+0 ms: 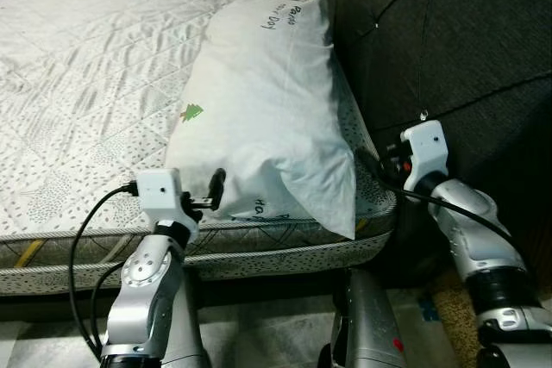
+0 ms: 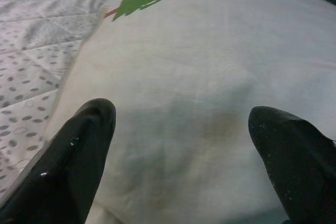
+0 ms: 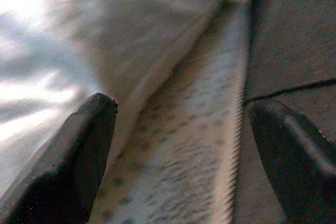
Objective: Clean up the room
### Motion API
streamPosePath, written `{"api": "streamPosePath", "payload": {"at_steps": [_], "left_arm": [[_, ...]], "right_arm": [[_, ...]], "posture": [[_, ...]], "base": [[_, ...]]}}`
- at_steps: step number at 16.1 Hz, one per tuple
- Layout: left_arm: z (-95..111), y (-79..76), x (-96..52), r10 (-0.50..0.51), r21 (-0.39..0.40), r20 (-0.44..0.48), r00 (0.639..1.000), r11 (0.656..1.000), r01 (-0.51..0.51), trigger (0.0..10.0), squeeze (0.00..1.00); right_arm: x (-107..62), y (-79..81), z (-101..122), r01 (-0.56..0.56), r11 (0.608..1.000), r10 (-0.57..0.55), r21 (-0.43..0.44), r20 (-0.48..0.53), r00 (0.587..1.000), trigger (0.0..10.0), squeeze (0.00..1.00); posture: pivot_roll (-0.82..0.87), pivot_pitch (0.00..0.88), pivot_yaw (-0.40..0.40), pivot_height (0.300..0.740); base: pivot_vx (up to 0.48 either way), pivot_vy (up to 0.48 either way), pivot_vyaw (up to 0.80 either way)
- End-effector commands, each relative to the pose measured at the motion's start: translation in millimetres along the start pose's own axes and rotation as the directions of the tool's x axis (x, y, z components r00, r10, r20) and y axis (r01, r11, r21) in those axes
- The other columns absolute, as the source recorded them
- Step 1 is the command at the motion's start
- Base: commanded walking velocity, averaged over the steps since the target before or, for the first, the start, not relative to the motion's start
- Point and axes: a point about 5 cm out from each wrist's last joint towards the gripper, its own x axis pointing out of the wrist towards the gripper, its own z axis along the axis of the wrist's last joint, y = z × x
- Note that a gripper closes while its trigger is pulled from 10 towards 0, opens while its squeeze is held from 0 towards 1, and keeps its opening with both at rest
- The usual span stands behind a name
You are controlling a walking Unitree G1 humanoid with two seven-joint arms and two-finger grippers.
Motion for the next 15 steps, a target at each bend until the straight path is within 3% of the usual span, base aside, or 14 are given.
{"api": "streamPosePath", "payload": {"at_steps": [1, 5, 7, 11, 12, 13, 15], "left_arm": [[-2, 2.0, -0.3, -0.006, 0.008, -0.020, 1.000, 1.000, 0.007, 10.0, 0.00], [-2, 2.3, 0.3, -0.013, 0.006, -0.026, 1.000, 1.000, 0.013, 10.0, 0.00], [-2, 0.5, 1.3, -0.021, 0.005, -0.028, 0.999, 1.000, 0.021, 10.0, 0.00], [-2, -0.1, 1.9, -0.024, 0.003, -0.027, 0.999, 1.000, 0.024, 10.0, 0.00], [-2, 0.5, 1.1, -0.020, 0.003, -0.026, 0.999, 1.000, 0.021, 10.0, 0.00], [-2, 1.0, 0.7, -0.018, 0.003, -0.025, 1.000, 1.000, 0.018, 10.0, 0.00], [-1, 1.6, 0.5, -0.015, 0.004, -0.024, 1.000, 1.000, 0.015, 10.0, 0.00]], "right_arm": [[-8.4, 1.3, -7, -0.074, 0.996, 0.075, 0.046, -0.017, 0.997, 10.0, 1.00], [-31.7, 19.4, -26, -0.304, 0.949, 0.310, 0.080, -0.077, 0.948, 10.0, 1.00], [-30.6, 20.4, -27, -0.306, 0.950, 0.310, 0.059, -0.082, 0.947, 10.0, 1.00], [-14.3, 35.7, -9, -0.249, 0.968, 0.249, 0.034, 0.010, 0.969, 10.0, 0.98], [-8.8, 42.8, -2, -0.224, 0.974, 0.222, 0.029, 0.051, 0.974, 10.0, 0.20], [-5.8, 50.5, 3, -0.225, 0.974, 0.222, 0.038, 0.078, 0.972, 10.0, 0.00], [-3.9, 62.0, 6, -0.235, 0.971, 0.230, 0.048, 0.090, 0.969, 10.0, 0.00]], "posture": [[-0.03, 0.110, -0.015, 0.503], [-0.04, 0.111, -0.004, 0.503], [-0.04, 0.112, -0.002, 0.503], [-0.03, 0.110, -0.006, 0.503], [-0.03, 0.110, -0.009, 0.503], [-0.03, 0.110, -0.011, 0.503], [-0.03, 0.110, -0.011, 0.503]], "base": [[0.000, 0.000, 0.00], [0.000, 0.000, 0.00], [0.000, 0.000, 0.00], [0.000, 0.000, 0.00], [0.000, 0.000, 0.00], [0.000, 0.000, 0.00], [0.000, 0.000, 0.00]]}}
